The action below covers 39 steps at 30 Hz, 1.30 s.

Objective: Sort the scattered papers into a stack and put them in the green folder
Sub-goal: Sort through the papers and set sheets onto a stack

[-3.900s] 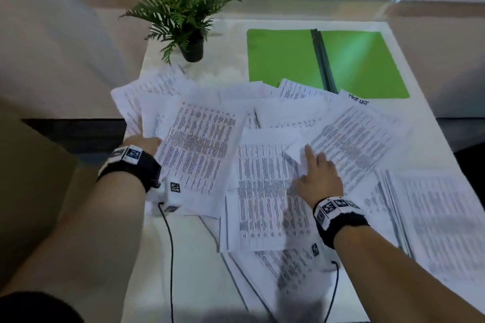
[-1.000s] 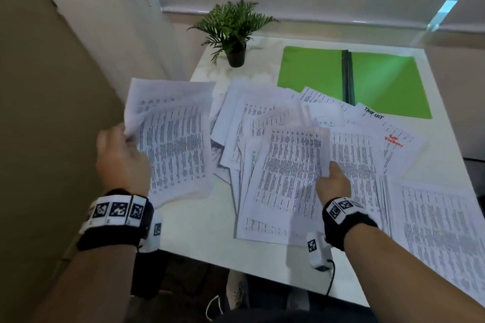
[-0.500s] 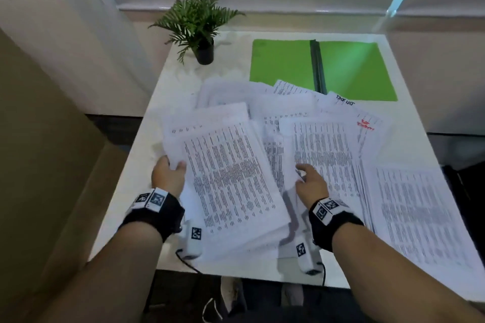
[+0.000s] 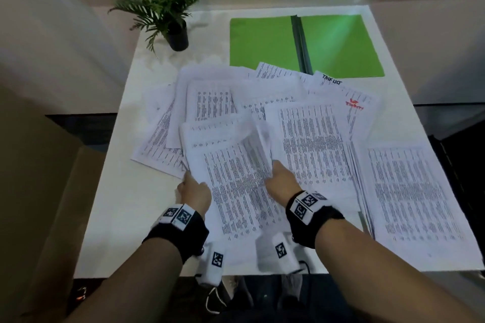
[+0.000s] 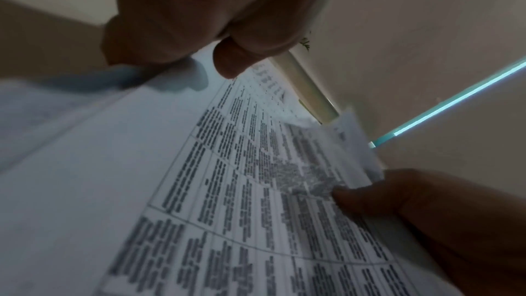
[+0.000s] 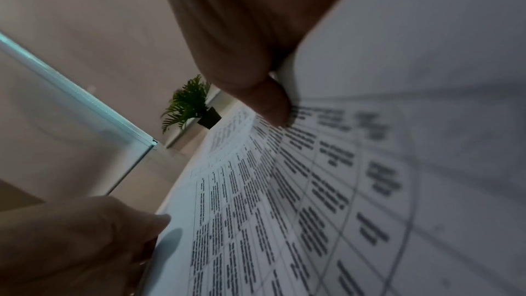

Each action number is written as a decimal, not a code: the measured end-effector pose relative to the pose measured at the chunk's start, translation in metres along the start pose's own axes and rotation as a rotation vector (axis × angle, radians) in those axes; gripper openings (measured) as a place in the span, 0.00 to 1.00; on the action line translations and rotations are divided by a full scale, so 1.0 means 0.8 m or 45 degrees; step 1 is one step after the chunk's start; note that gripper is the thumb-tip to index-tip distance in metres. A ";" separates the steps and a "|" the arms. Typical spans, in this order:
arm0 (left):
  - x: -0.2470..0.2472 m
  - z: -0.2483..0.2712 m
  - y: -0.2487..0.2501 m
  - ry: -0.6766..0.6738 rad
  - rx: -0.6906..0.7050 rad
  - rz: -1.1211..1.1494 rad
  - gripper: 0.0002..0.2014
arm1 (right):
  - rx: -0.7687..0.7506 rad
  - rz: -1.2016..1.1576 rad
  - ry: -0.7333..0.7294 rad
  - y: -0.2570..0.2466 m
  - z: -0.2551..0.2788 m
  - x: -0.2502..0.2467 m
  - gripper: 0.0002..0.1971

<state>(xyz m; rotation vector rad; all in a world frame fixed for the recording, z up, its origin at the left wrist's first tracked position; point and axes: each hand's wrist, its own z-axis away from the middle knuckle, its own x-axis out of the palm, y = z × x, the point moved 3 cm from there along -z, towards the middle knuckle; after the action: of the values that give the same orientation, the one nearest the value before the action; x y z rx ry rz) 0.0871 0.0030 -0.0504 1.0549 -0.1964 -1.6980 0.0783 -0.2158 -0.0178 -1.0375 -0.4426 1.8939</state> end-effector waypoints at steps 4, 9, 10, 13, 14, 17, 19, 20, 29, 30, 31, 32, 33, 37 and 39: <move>-0.039 0.020 0.005 -0.061 0.013 0.537 0.43 | -0.255 -0.407 0.003 -0.041 0.030 -0.031 0.14; -0.109 0.049 0.074 -0.246 0.445 1.017 0.38 | -0.462 -0.560 -0.023 -0.113 0.063 -0.086 0.07; -0.120 0.059 0.090 -0.218 0.531 0.968 0.30 | -0.488 -0.540 0.018 -0.123 0.062 -0.092 0.09; -0.144 0.084 0.124 0.039 0.613 0.865 0.20 | -0.570 -0.613 0.173 -0.149 0.067 -0.107 0.14; -0.148 0.088 0.129 0.080 0.638 0.852 0.21 | -0.591 -0.704 0.194 -0.155 0.069 -0.110 0.15; -0.148 0.085 0.129 0.034 0.735 0.899 0.13 | -0.601 -0.835 0.223 -0.158 0.073 -0.113 0.19; -0.144 0.085 0.122 0.008 0.745 0.929 0.17 | -0.631 -0.850 0.197 -0.154 0.072 -0.108 0.21; -0.140 0.085 0.118 -0.012 0.738 0.957 0.18 | -0.640 -0.862 0.190 -0.151 0.073 -0.105 0.22; -0.129 0.085 0.085 -0.063 0.713 0.930 0.18 | -0.601 -1.044 -0.002 -0.130 0.074 -0.089 0.22; -0.129 0.081 0.080 -0.065 0.702 0.914 0.18 | -0.621 -1.059 -0.003 -0.132 0.076 -0.092 0.21; -0.131 0.077 0.076 -0.065 0.696 0.914 0.19 | -0.643 -1.062 0.004 -0.134 0.076 -0.094 0.18; -0.133 0.074 0.071 -0.060 0.690 0.918 0.20 | -0.659 -1.073 0.017 -0.137 0.078 -0.097 0.15; -0.134 0.071 0.067 -0.047 0.684 0.916 0.21 | -0.668 -1.088 0.031 -0.139 0.079 -0.100 0.12; -0.131 0.071 0.063 -0.064 0.705 0.919 0.24 | -0.708 -1.161 0.027 -0.151 0.090 -0.104 0.11; -0.132 0.073 0.069 -0.050 0.721 0.937 0.23 | -0.751 -1.149 0.029 -0.164 0.097 -0.103 0.14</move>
<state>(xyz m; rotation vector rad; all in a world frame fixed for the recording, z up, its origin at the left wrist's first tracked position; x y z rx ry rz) 0.0863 0.0478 0.0740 1.1542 -1.0065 -1.0000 0.1065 -0.2083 0.1530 -0.9696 -1.2621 0.9474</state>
